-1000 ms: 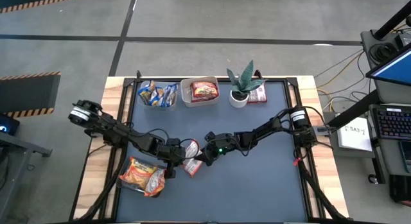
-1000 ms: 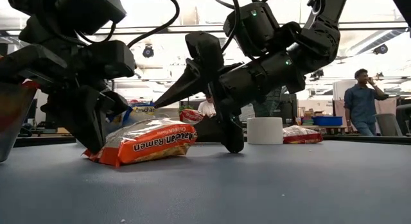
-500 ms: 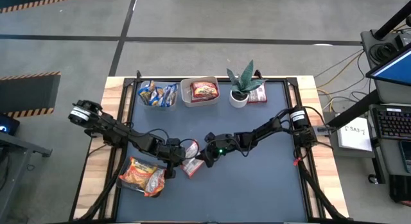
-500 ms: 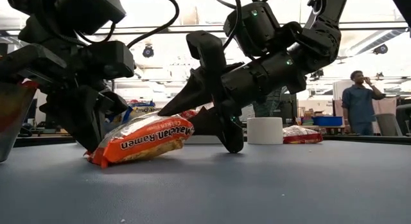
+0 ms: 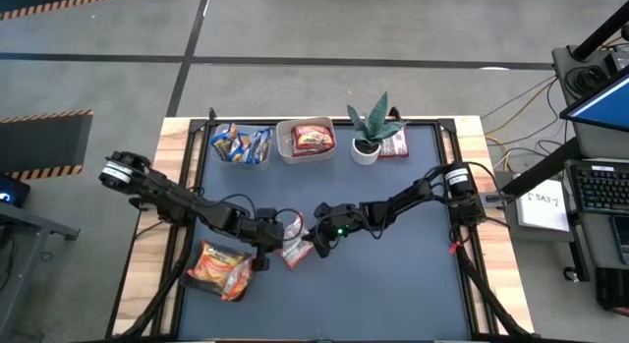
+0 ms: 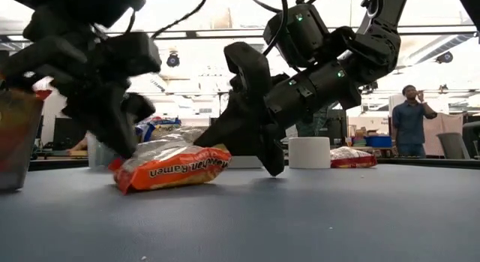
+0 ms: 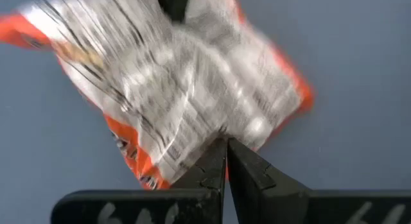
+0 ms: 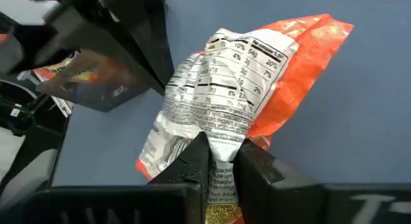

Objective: Sort Maruchan noodles
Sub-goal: Put the orange noodle pack into the black bin

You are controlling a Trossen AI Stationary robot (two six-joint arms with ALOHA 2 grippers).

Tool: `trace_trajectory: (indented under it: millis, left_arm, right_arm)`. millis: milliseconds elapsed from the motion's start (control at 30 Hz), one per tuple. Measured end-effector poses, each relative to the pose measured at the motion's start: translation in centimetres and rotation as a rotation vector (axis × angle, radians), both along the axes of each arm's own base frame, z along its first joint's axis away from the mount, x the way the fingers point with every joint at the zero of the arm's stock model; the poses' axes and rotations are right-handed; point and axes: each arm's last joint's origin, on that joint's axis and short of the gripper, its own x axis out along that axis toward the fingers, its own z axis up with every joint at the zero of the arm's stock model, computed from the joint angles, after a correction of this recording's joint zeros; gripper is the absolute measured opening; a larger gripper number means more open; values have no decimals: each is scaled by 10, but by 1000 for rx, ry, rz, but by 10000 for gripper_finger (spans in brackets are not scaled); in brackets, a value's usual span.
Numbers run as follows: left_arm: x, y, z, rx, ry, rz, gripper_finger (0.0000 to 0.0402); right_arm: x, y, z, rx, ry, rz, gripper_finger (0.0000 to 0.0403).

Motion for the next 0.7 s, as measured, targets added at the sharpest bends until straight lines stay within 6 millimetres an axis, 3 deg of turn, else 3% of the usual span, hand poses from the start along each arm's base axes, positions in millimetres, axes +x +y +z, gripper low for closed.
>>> trace_trajectory:
  millis: [200,400,700]
  left_arm:
    - [-4,2,19,3,-77,9,0]
    - [-15,5,53,-53,-211,13,0]
    - [-66,15,116,-288,-383,86,0]
  right_arm:
    - [-1,-1,1,-32,12,5,30]
    - [-1,-1,5,-112,-14,14,28]
    - [2,-3,23,-230,-94,5,16]
